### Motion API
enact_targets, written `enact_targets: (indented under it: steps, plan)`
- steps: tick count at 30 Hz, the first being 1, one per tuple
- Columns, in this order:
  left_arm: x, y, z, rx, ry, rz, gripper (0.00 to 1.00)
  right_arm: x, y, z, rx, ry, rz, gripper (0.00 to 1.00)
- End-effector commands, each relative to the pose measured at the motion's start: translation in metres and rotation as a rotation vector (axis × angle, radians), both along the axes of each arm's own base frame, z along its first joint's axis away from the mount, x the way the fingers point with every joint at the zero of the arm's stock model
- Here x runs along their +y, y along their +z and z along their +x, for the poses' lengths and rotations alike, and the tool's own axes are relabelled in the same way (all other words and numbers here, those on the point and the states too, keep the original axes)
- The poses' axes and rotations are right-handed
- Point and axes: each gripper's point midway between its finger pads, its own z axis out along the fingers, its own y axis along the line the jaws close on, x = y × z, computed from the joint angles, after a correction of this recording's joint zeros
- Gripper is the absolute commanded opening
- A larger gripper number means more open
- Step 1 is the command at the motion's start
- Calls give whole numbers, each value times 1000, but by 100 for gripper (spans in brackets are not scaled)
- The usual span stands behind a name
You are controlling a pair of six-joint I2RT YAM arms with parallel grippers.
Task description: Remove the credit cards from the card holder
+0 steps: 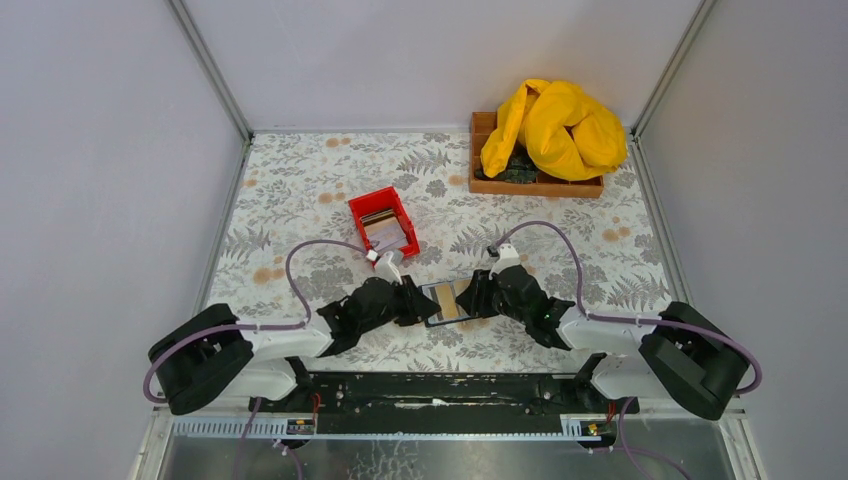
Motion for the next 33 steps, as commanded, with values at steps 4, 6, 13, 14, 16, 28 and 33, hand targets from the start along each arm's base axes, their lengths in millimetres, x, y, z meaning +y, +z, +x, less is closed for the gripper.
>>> enact_targets:
  steps: [4,6,13,14,16,28,33]
  plan:
    - [28,-36,16,41,73,146,3,29,23,6,-18,76,149,42]
    - [27,-37,19,44,66,140,0,32,22,5,-12,87,158,40]
    - [23,-46,26,63,51,133,0,29,14,5,-1,72,146,37]
    - [22,-48,26,66,46,135,0,27,13,5,-1,70,141,37]
    - [22,-52,27,77,43,137,0,25,9,5,2,66,130,38]
    - [25,-50,25,100,41,107,0,8,11,13,-5,18,121,39]
    - [25,-26,31,52,62,73,8,2,9,15,-4,0,121,39]
